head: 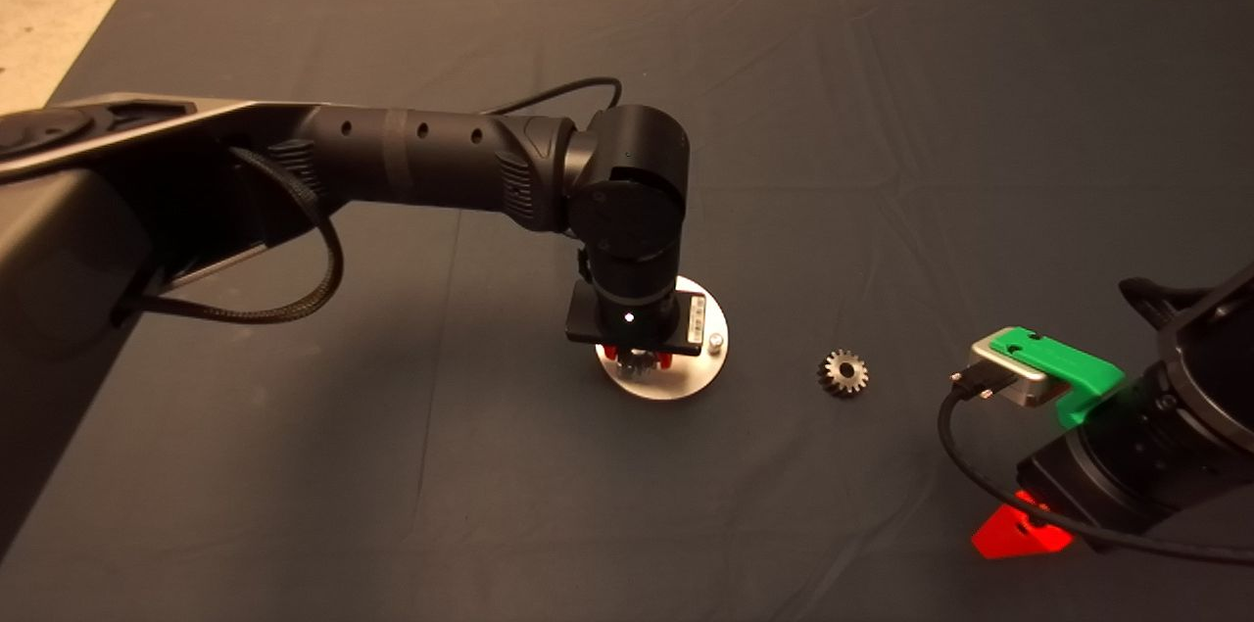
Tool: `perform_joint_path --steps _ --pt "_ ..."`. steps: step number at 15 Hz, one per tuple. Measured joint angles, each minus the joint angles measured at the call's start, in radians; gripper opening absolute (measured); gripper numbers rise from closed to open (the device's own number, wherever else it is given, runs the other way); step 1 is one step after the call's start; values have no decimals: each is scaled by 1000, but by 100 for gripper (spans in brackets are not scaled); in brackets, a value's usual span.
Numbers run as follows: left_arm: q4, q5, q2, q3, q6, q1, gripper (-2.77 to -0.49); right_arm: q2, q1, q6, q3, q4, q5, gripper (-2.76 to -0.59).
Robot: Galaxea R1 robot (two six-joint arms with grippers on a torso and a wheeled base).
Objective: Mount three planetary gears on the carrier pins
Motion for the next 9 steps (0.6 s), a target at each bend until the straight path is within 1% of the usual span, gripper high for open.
perform_joint_path --steps 9 --pt "-3 0 -27 4 0 0 -240 0 0 0 0 0 0 -60"
